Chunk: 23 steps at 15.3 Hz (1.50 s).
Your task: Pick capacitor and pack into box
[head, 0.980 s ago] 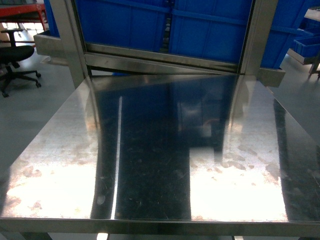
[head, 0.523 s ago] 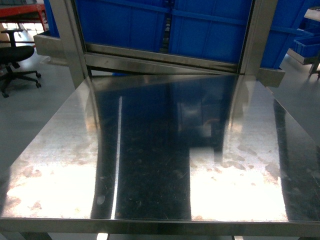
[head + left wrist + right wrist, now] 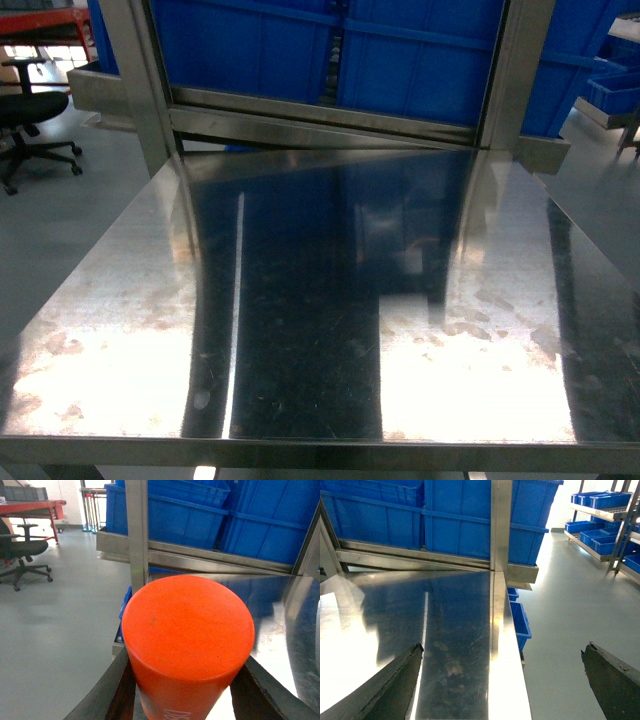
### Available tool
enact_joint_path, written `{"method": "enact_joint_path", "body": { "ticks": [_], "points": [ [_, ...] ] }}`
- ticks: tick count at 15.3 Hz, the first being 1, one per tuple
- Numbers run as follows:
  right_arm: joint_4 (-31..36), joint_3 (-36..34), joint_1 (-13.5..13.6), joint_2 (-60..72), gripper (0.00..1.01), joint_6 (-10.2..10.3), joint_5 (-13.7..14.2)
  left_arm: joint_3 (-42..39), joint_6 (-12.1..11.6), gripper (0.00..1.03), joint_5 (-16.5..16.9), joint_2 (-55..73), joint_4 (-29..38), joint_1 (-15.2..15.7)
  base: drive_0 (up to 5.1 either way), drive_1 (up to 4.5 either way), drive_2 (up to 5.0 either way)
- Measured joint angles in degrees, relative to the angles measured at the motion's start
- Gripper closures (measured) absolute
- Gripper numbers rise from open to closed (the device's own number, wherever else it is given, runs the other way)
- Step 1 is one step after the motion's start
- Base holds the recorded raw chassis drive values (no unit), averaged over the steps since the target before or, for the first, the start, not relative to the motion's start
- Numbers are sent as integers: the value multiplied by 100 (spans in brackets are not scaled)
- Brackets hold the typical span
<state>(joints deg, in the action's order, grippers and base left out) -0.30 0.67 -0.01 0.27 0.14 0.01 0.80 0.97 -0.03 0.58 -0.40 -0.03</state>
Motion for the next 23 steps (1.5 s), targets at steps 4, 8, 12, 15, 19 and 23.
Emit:
{"method": "enact_joint_path", "body": {
  "ticks": [4, 8, 12, 15, 19, 23],
  "points": [
    [0, 0, 0, 0, 3, 0, 0, 0, 0, 61, 0, 2, 2, 0, 0, 0, 0],
    [9, 0, 0, 0, 3, 0, 7, 0, 0, 61, 0, 2, 22, 0, 0, 0, 0],
    [2, 0, 0, 0, 3, 2, 0, 0, -9, 61, 2, 2, 9, 0, 0, 0, 0],
    [4, 0, 0, 0, 3, 0, 0, 0, -17, 61, 0, 0, 2, 0, 0, 0, 0],
    [4, 0, 0, 0, 3, -2, 0, 0, -35, 61, -2, 0, 7, 0, 0, 0, 0],
    [4, 0, 0, 0, 3, 0, 0, 0, -37, 61, 0, 0, 4, 0, 0, 0, 0]
  ]
}}
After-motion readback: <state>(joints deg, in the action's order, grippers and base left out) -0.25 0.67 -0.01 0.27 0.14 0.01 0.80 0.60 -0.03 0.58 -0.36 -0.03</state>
